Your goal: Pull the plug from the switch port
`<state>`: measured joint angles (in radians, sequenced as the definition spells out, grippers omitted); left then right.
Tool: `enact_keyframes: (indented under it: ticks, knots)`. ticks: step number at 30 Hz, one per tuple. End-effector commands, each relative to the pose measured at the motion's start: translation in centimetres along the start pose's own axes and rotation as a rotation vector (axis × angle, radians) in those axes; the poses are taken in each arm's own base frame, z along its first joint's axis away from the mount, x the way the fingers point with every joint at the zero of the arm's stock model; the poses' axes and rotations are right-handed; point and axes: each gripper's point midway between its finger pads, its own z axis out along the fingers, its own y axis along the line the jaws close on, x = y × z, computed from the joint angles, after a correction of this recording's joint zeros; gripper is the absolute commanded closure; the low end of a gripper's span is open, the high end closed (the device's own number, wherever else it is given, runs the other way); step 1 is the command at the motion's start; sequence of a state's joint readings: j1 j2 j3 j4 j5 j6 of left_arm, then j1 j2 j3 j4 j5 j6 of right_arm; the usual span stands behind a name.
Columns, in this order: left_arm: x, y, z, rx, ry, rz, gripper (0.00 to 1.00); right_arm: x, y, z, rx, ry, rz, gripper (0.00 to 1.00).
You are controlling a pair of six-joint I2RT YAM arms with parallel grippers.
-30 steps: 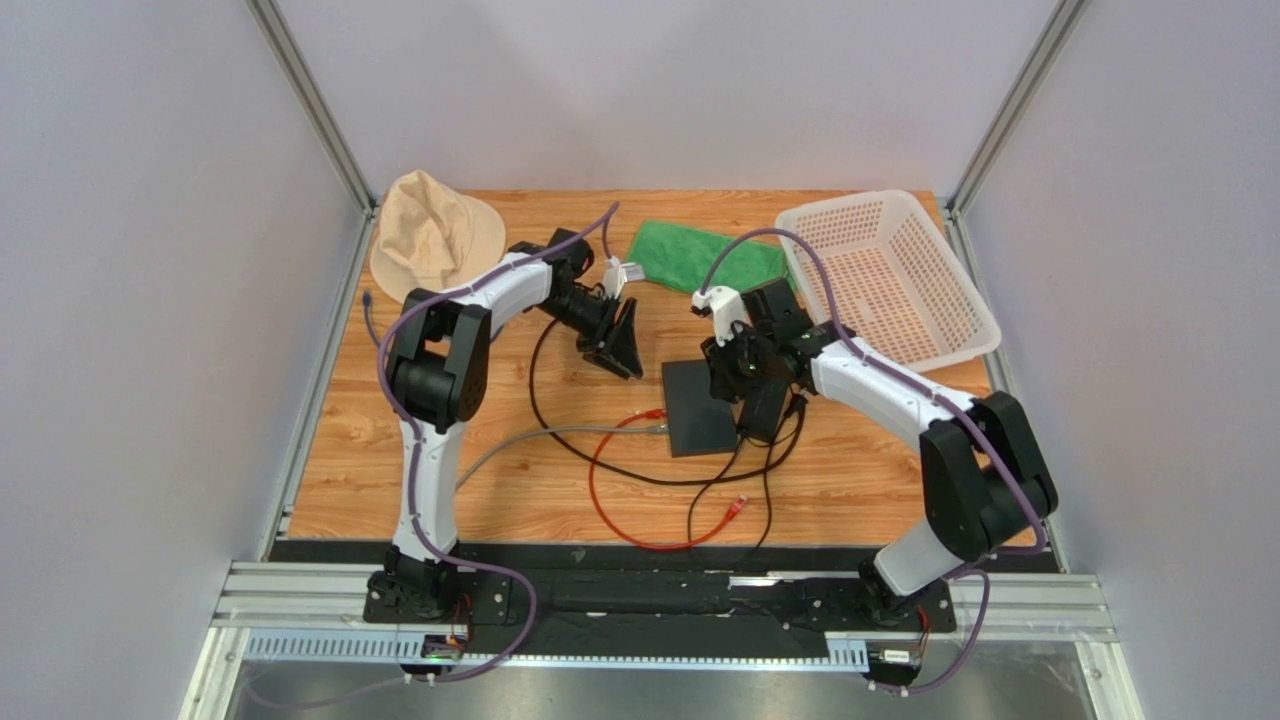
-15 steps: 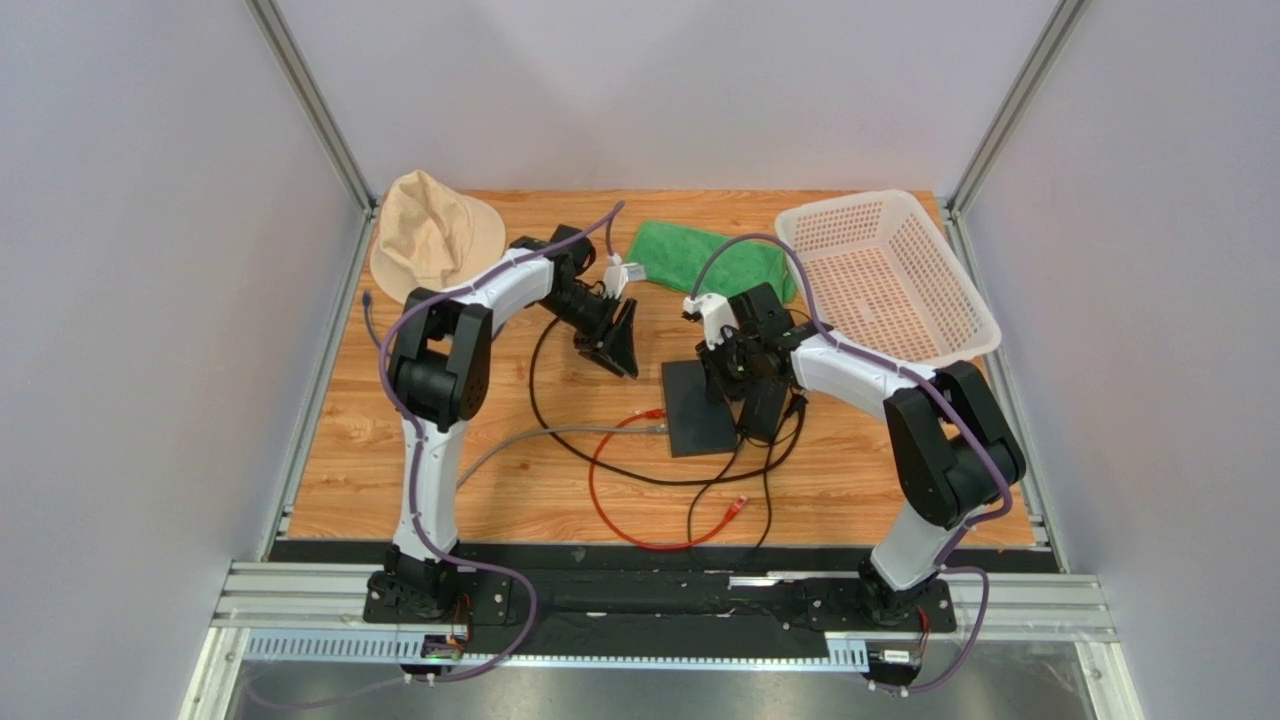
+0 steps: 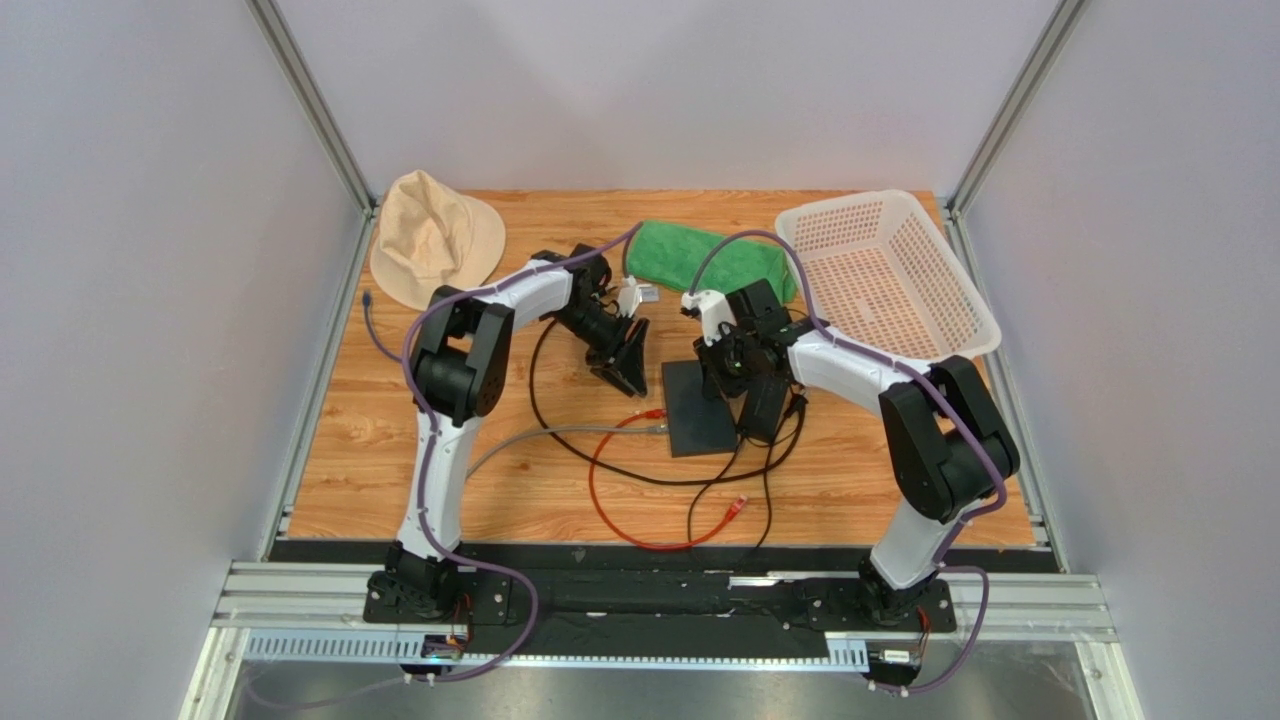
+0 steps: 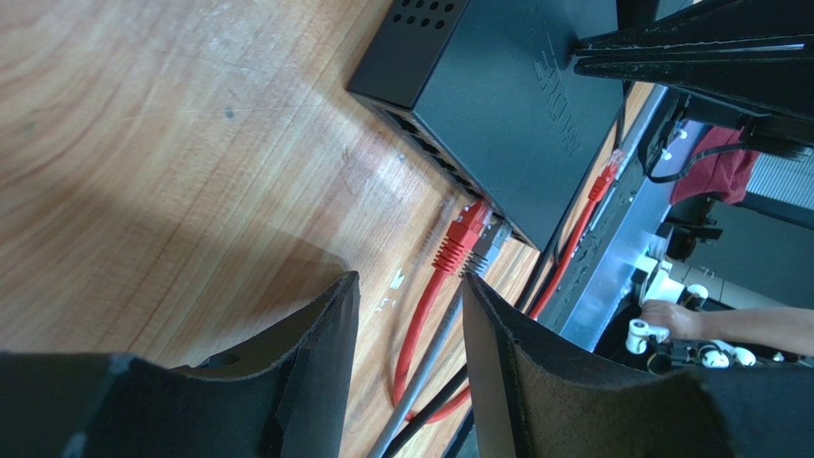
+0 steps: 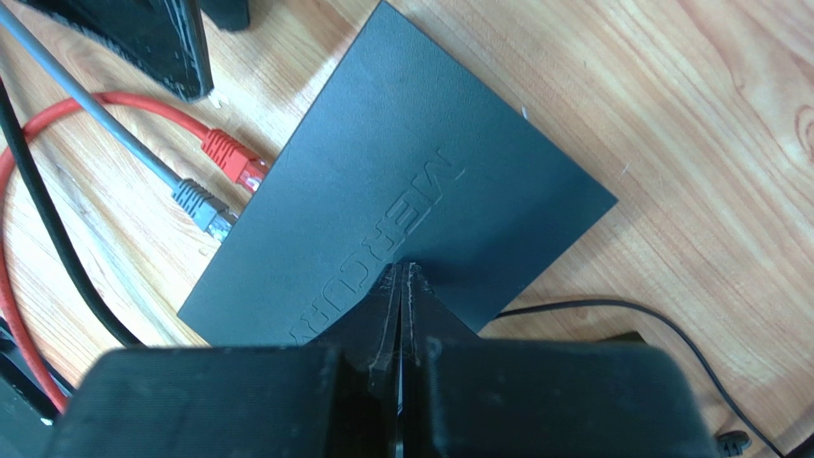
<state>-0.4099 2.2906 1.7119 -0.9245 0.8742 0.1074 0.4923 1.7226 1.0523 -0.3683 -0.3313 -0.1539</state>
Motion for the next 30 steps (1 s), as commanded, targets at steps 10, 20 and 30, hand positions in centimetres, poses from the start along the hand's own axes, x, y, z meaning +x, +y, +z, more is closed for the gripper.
enact_keyframes:
  ticks: [10,20,30]
  knots:
    - [0.1,0.1,1.2,0.065,0.028,-0.004,0.50,4.9,-0.3,0.6,0.033,0.146,0.052,1.00]
    - [-0.2,-1.5,3.0,0.210,0.060,-0.028,0.54,5.0,-0.1,0.5,0.029,0.142,0.042,1.00]
    - [0.3,-1.7,3.9,0.205,0.092,-0.024,0.58,4.8,0.0,0.4,0.030,0.132,0.036,1.00]
